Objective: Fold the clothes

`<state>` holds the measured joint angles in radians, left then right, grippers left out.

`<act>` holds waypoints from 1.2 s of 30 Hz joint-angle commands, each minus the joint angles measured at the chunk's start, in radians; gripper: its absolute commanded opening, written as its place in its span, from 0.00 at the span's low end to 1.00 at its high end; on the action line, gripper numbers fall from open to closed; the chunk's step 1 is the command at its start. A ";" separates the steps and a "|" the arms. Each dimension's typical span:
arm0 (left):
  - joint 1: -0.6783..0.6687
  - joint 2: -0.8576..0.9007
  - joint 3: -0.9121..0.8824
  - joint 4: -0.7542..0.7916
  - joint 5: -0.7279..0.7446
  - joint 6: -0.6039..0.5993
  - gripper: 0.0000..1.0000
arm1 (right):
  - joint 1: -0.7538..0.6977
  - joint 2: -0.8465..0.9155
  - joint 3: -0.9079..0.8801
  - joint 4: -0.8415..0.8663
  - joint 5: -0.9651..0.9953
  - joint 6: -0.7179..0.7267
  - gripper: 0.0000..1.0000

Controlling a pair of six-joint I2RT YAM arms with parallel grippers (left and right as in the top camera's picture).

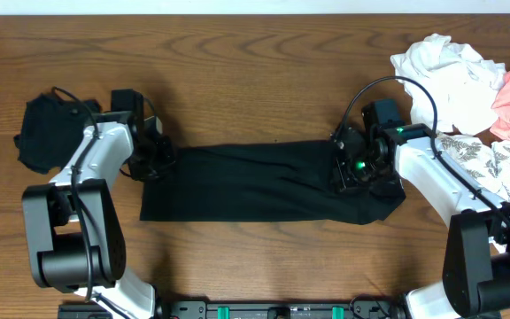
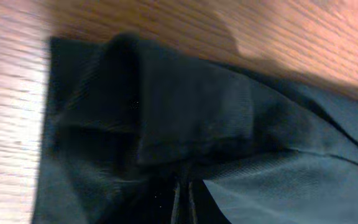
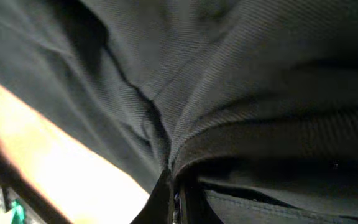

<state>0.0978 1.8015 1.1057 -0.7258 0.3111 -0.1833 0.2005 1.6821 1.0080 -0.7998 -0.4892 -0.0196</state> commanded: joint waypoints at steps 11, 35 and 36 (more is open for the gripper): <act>0.048 -0.109 0.019 0.010 -0.005 -0.005 0.06 | -0.061 -0.096 0.079 -0.011 -0.084 -0.034 0.01; 0.048 -0.175 0.018 -0.054 -0.010 -0.004 0.23 | -0.064 -0.133 0.080 -0.286 0.061 -0.042 0.01; 0.048 -0.175 0.018 -0.054 -0.010 -0.004 0.23 | -0.064 -0.133 0.080 -0.288 0.076 -0.041 0.01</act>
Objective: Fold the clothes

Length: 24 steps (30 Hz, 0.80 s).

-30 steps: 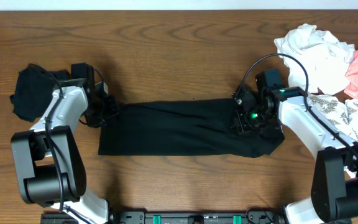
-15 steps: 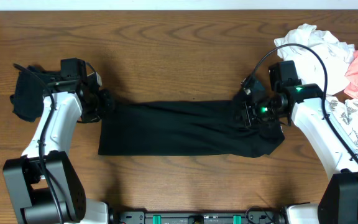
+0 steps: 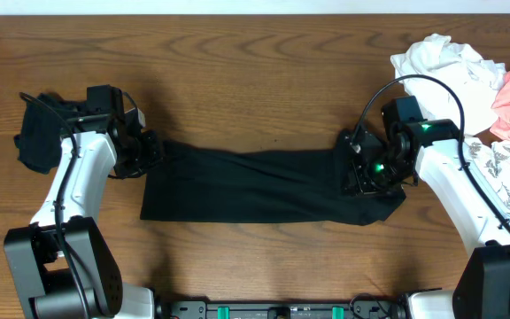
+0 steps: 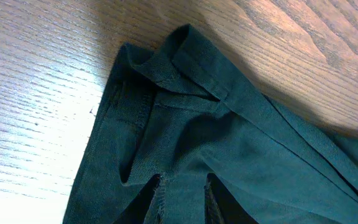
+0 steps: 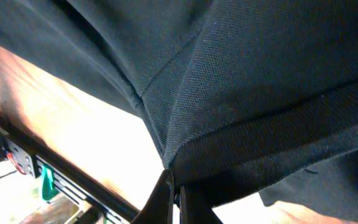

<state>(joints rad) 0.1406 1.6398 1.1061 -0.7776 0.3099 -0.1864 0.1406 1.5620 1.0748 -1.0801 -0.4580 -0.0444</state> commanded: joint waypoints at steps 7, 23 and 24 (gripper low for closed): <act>0.004 -0.013 0.017 0.018 -0.008 -0.002 0.26 | -0.004 -0.013 0.013 -0.001 0.120 -0.016 0.02; -0.016 -0.013 0.017 0.134 0.152 0.011 0.32 | -0.003 -0.011 0.005 0.114 0.090 0.003 0.25; -0.030 -0.013 0.018 0.152 0.166 0.014 0.32 | -0.003 -0.011 0.005 0.151 0.061 0.003 0.21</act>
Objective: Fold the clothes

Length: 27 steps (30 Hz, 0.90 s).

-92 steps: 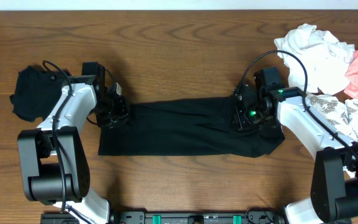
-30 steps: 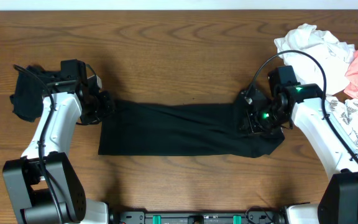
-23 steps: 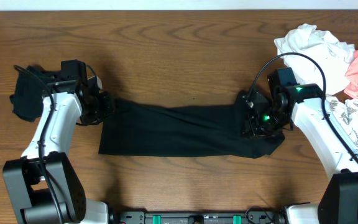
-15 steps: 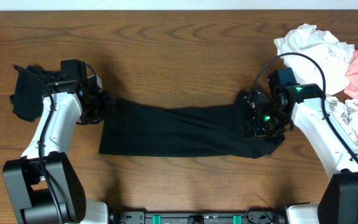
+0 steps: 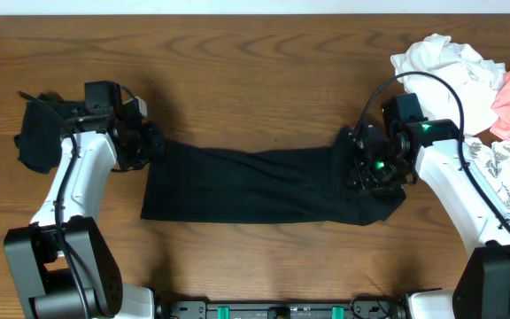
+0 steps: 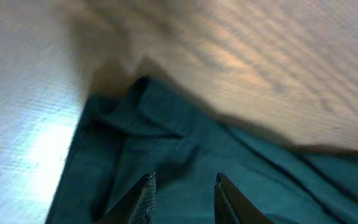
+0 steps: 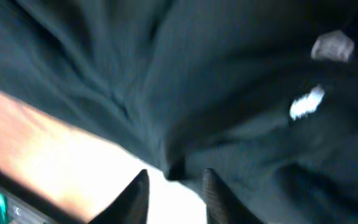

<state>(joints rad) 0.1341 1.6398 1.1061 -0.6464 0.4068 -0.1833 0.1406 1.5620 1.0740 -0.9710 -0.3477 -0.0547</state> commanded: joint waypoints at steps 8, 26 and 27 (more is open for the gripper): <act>-0.172 -0.008 0.017 0.087 0.010 0.067 0.32 | 0.018 -0.007 0.006 0.248 -0.176 0.032 0.09; -0.227 0.174 0.010 0.027 -0.057 0.067 0.33 | 0.041 0.257 -0.041 0.148 0.209 0.238 0.01; -0.227 0.179 0.010 0.022 -0.058 0.067 0.33 | 0.041 0.262 -0.041 0.146 0.212 0.237 0.01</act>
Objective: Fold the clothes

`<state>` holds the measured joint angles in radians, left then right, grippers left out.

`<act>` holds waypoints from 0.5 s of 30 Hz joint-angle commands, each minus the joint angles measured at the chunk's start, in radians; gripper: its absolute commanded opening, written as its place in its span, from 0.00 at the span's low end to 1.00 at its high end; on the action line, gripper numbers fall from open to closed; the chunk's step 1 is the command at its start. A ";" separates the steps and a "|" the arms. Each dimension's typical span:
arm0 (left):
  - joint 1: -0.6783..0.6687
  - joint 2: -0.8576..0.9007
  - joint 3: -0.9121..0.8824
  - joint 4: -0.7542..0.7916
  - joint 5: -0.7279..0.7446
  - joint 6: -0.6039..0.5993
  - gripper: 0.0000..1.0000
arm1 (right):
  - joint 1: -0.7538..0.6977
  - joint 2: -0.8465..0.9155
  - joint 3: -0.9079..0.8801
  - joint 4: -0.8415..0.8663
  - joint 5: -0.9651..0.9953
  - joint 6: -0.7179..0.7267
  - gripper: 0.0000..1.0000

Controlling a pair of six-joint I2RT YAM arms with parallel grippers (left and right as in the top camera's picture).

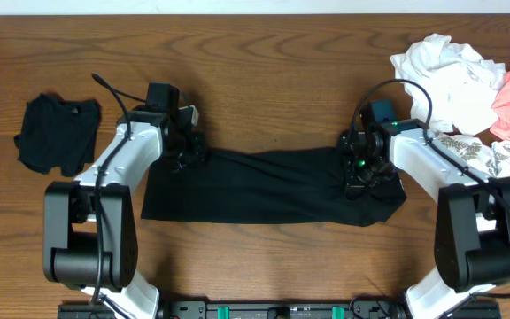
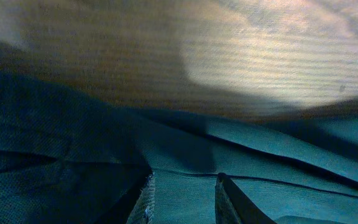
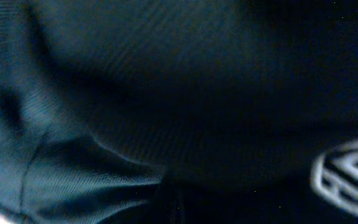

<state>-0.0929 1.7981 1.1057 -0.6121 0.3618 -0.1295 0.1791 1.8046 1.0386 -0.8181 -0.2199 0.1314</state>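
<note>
A black garment [image 1: 264,186] lies spread as a long strip across the middle of the table. My left gripper [image 1: 187,149] is low on its upper left edge. It is open, with both fingers [image 2: 146,200] resting on the cloth and fabric between them. My right gripper [image 1: 358,171] is down on the garment's right end, by a white logo [image 3: 347,177]. Its view is very dark; the fingertips [image 3: 171,198] look shut, with the cloth puckered toward them.
A small dark folded garment [image 1: 56,133] lies at the far left. At the back right sits a pile of white cloth [image 1: 445,75], pink cloth and a patterned piece [image 1: 498,164], close behind the right arm.
My left gripper, still open, moved right from the garment's upper left corner to a spot further along its top edge. My right gripper was open on the right end; now it appears shut on cloth.
Both grippers first held the garment's two ends shut. Then the arms stood further apart with the cloth drawn out long, the left fingers parted. Later both were open over the ends. Now the left sits inward on the top edge and the right grips again.
</note>
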 commanded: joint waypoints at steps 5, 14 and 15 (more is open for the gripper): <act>0.000 0.027 0.010 -0.035 -0.016 0.013 0.34 | 0.002 0.023 -0.006 -0.001 0.087 0.051 0.01; 0.000 0.028 -0.004 -0.037 -0.097 0.013 0.42 | -0.036 0.023 -0.006 0.041 0.079 0.082 0.02; 0.000 0.028 -0.005 -0.037 -0.109 0.013 0.43 | -0.041 0.023 -0.006 0.049 0.072 0.082 0.03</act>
<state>-0.0929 1.8141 1.1057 -0.6468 0.3134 -0.1261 0.1661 1.8099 1.0386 -0.7868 -0.2024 0.1871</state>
